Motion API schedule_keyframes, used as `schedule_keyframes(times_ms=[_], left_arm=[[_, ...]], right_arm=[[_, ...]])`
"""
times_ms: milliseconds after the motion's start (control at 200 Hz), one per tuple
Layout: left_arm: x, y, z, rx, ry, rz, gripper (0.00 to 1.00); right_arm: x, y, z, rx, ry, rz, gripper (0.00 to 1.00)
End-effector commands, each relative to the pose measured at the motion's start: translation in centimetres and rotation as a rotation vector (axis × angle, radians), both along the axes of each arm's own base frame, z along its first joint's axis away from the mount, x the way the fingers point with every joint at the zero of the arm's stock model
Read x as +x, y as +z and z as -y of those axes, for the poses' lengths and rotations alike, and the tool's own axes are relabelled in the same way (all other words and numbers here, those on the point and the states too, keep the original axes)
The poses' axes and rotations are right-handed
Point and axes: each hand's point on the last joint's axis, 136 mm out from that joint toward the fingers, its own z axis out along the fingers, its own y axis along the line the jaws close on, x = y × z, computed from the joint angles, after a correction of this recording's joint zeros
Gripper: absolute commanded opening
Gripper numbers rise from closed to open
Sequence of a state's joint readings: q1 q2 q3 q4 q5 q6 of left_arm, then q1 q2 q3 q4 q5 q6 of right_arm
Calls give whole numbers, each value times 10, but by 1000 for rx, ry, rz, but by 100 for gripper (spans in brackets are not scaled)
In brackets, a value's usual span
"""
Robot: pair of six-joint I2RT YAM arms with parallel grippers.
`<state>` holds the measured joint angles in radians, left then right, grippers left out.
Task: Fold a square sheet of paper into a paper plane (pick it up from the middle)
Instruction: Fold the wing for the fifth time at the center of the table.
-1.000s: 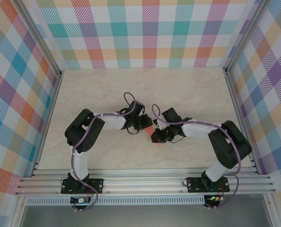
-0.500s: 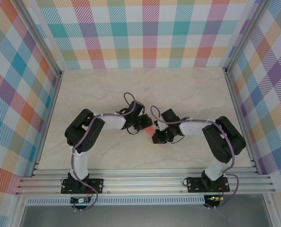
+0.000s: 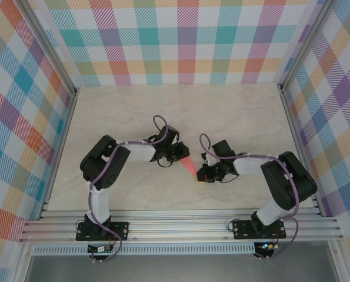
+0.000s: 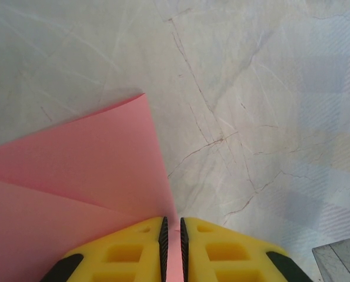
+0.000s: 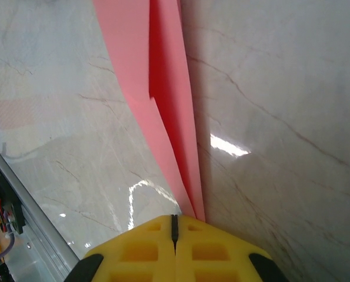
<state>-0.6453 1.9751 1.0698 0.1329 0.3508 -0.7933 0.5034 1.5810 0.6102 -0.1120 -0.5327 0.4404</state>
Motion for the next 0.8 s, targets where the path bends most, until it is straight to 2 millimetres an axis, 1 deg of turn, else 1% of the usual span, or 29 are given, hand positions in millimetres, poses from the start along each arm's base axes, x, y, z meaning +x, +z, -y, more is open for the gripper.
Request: schedule_keyframes(times_ms=[0, 85, 140, 200, 255, 325, 445, 510, 605, 795], left_arm=[[-16, -45, -33, 142, 43, -96, 17], [-15, -40, -32, 135, 41, -86, 17], [-14, -36, -31, 131, 40, -79, 17], [-13, -31, -30, 130, 33, -68, 17], [-12, -28, -29, 130, 27, -62, 18], [-10, -25, -29, 132, 24, -54, 18], [-9, -23, -27, 127, 22, -53, 18], [-10, -22, -25, 117, 20, -53, 18], [-10, -19, -22, 103, 16, -46, 19], [-6, -7, -15, 82, 4, -28, 20]], right_arm=[[-18, -10, 16, -56, -27, -57, 4], [-13, -4, 18, -72, -42, -33, 4], [-6, 4, 17, -77, -46, -4, 4], [4, 17, 14, -62, -52, 40, 5], [13, 31, 4, -17, -42, 68, 6], [24, 48, -13, 61, -17, 79, 8], [40, 58, -36, 144, 12, 62, 8], [45, 51, -40, 129, 9, 43, 9], [52, 36, -38, 88, -23, 24, 9], [39, 6, -27, 18, -27, -51, 8]])
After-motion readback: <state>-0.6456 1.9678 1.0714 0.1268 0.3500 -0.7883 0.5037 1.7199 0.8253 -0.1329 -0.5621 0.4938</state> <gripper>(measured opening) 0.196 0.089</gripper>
